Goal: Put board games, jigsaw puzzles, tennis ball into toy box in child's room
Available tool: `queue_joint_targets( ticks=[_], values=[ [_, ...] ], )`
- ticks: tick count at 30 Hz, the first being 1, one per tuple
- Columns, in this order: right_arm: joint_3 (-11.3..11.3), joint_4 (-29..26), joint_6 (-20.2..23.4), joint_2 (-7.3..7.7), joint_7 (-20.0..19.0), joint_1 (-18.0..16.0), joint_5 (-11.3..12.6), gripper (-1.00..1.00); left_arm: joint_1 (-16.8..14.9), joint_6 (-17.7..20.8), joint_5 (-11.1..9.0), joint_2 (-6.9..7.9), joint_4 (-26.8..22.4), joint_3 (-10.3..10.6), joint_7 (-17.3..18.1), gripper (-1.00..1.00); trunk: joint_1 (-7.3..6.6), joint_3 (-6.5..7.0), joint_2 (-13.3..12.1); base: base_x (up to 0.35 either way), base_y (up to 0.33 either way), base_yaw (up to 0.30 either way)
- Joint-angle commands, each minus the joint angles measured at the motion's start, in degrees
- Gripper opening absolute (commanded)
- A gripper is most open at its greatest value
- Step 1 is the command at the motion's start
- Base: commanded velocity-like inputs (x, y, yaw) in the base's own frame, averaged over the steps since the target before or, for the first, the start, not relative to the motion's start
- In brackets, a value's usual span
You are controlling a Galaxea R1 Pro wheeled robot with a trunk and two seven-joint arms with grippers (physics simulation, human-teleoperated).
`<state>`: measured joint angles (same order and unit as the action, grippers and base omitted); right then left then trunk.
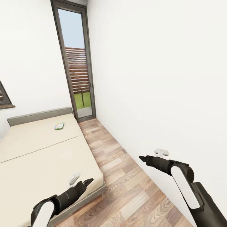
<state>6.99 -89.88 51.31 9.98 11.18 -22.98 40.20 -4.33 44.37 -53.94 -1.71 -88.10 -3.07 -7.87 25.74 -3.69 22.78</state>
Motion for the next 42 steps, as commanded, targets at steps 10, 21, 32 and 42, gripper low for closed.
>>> queue_joint_targets(
  ticks=[10,21,32,42],
  values=[
    [0.1,-0.1,0.1,0.05,0.6,-0.1,0.6,1.00,0.1,-0.7,-0.4,0.06,0.2,-0.1,-0.4,1.00,0.04,-0.14,0.1,0.000,0.000,0.297],
    [0.1,-0.2,0.1,0.04,0.6,-0.1,0.6,1.00,0.3,-1.3,-0.1,0.11,0.2,0.0,-0.8,1.00,0.04,-0.14,0.1,0.000,-0.113,0.297],
    [0.1,-0.2,0.1,0.05,0.6,-0.1,0.6,1.00,0.3,-1.5,0.0,0.12,0.2,0.0,-1.0,1.00,0.04,-0.14,0.1,0.000,-0.245,0.297],
    [0.1,-0.2,0.1,0.05,0.6,-0.1,0.6,1.00,0.3,-1.6,0.0,0.12,0.3,0.0,-0.9,1.00,0.04,-0.14,0.1,0.000,-0.281,0.297]
  ],
)
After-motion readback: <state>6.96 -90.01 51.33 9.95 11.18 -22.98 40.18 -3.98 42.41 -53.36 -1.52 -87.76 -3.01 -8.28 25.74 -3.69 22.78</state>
